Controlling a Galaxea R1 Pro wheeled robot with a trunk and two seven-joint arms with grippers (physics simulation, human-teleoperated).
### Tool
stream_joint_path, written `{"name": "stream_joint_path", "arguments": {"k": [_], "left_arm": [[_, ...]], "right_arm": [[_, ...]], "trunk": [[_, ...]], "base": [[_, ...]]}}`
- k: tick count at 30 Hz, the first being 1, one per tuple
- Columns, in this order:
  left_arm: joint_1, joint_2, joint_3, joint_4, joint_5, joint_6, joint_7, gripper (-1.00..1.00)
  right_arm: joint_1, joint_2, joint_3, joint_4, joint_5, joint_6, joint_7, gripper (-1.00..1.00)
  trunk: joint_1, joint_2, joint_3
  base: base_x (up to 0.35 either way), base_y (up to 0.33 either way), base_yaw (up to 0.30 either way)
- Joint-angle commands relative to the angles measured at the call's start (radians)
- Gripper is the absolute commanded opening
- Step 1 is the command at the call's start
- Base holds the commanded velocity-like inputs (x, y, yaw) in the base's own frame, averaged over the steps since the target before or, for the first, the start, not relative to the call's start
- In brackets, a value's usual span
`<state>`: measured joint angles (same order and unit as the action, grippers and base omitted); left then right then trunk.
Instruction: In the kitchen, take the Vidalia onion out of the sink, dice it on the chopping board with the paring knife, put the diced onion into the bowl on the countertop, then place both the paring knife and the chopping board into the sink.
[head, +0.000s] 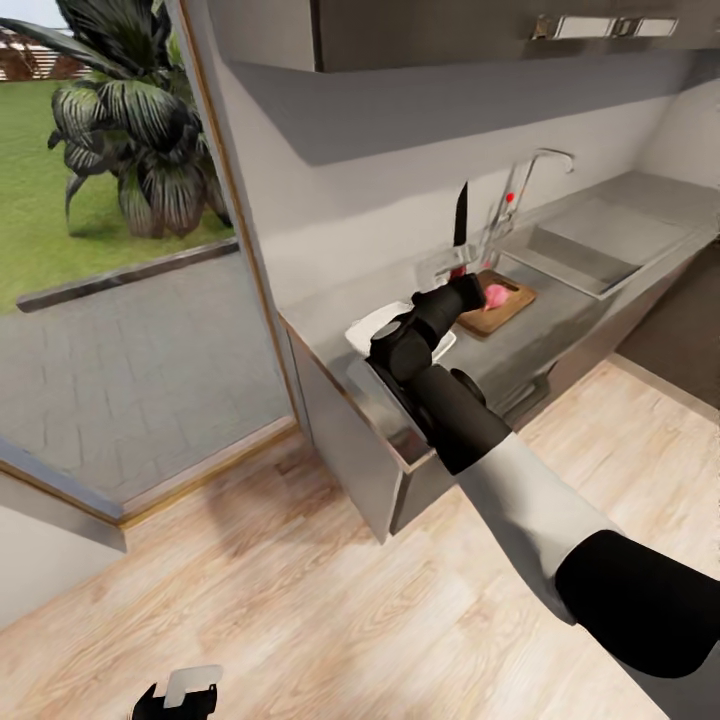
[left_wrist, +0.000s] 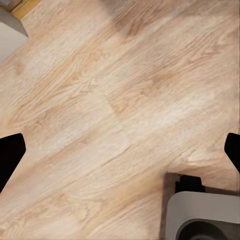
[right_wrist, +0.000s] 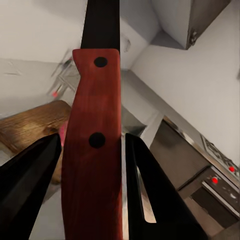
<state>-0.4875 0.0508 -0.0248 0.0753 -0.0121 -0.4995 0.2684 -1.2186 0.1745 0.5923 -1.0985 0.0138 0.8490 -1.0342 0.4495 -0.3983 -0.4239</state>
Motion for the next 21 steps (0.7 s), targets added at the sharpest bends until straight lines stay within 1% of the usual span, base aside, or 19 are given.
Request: {"name": "stream_joint_path", "arguments": {"k": [1,5,9,12,21], "left_arm": [[-0.002,0.000,-0.003,0.004,-0.002,-0.007,0.005,1.00],[-0.002,0.000,-0.003,0.004,-0.002,-0.007,0.005,1.00],[-0.002,0.000,-0.003,0.004,-0.002,-0.007,0.005,1.00],[-0.002,0.000,-0.003,0.004,-0.002,-0.007,0.005,1.00],[-0.002,0.000,-0.003,0.004,-0.002,-0.007,0.005,1.00]], "right_arm": [[-0.001,0.000,0.008,0.000,0.002,0.008,-0.003,-1.00],[-0.001,0.000,0.061,0.000,0.002,0.006,-0.024,-1.00],[-0.001,0.000,0.088,0.000,-0.002,0.006,-0.050,-1.00],[-0.001,0.000,0.095,0.003,-0.004,0.005,-0.057,-1.00],[-0.001,0.000,0.097,0.023,-0.005,0.005,-0.056,-1.00]], "trunk": [[0.001,-0.002,-0.001],[0.001,-0.002,-0.001],[0.001,-0.002,-0.003],[0.001,-0.002,-0.005],[0.001,-0.002,-0.010]], "base": [[0.000,-0.342,0.024],[0.000,-0.342,0.121],[0.000,-0.342,0.238],[0.000,-0.342,0.267],[0.000,-0.341,0.272]]}}
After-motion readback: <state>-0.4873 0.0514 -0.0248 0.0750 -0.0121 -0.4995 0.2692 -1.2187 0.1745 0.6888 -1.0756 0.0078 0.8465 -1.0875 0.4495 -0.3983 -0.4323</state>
